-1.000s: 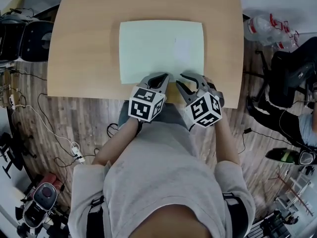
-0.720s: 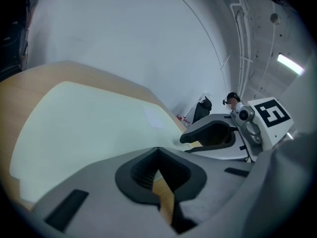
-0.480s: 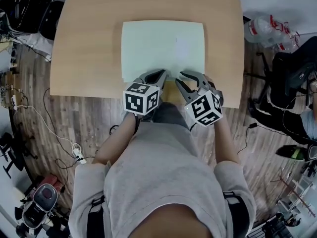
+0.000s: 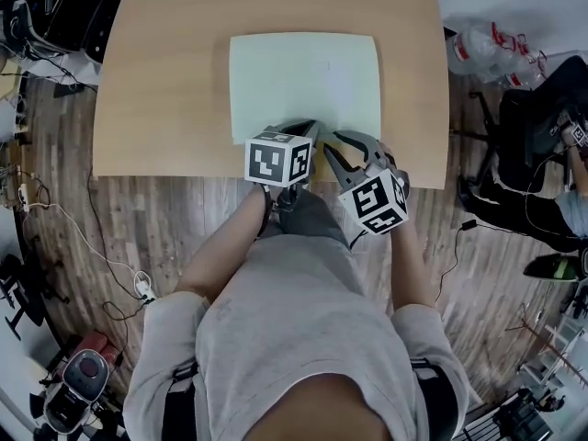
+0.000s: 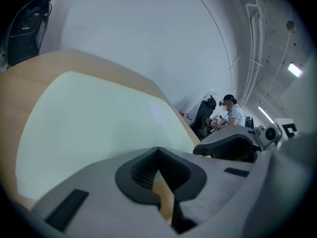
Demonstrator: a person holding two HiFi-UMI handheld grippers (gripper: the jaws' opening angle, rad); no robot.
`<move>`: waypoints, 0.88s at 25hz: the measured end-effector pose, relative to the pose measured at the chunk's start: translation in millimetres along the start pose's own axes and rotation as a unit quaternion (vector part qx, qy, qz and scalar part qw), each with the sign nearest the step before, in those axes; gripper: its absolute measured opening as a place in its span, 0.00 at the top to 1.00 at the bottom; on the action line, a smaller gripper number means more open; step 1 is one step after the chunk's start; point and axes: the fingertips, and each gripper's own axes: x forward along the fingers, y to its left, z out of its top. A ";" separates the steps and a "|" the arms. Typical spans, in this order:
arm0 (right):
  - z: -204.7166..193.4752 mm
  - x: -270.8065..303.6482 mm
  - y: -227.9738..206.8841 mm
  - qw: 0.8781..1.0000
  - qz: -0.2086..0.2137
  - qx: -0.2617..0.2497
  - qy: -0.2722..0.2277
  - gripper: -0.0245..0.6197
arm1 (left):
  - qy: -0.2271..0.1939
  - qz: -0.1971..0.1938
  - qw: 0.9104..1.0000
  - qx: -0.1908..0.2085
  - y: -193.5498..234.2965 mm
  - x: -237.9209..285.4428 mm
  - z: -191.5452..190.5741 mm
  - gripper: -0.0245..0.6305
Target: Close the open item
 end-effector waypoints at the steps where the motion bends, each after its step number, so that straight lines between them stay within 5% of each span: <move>1: 0.8 -1.5 3.2 1.000 -0.004 0.002 -0.002 0.80 | 0.003 0.002 1.000 0.007 0.1 -1.2 -1.4 0.94; 6: -2.4 -11.7 6.1 0.999 -0.036 0.019 -0.009 0.80 | -0.006 0.008 0.998 0.065 -4.8 -4.5 -5.8 0.94; 11: -1.3 -14.4 -4.9 0.994 -0.078 0.066 -0.031 0.81 | -0.042 0.002 0.998 0.053 -0.4 -16.5 -6.1 0.94; 13: -0.1 -12.1 -11.9 0.991 -0.088 0.088 -0.038 0.93 | -0.050 0.003 0.998 0.047 1.3 -19.8 -8.0 0.94; 22: 2.9 46.3 -5.5 0.989 -0.035 0.146 0.003 0.95 | -0.093 0.016 0.995 0.042 8.2 -44.4 -3.7 0.94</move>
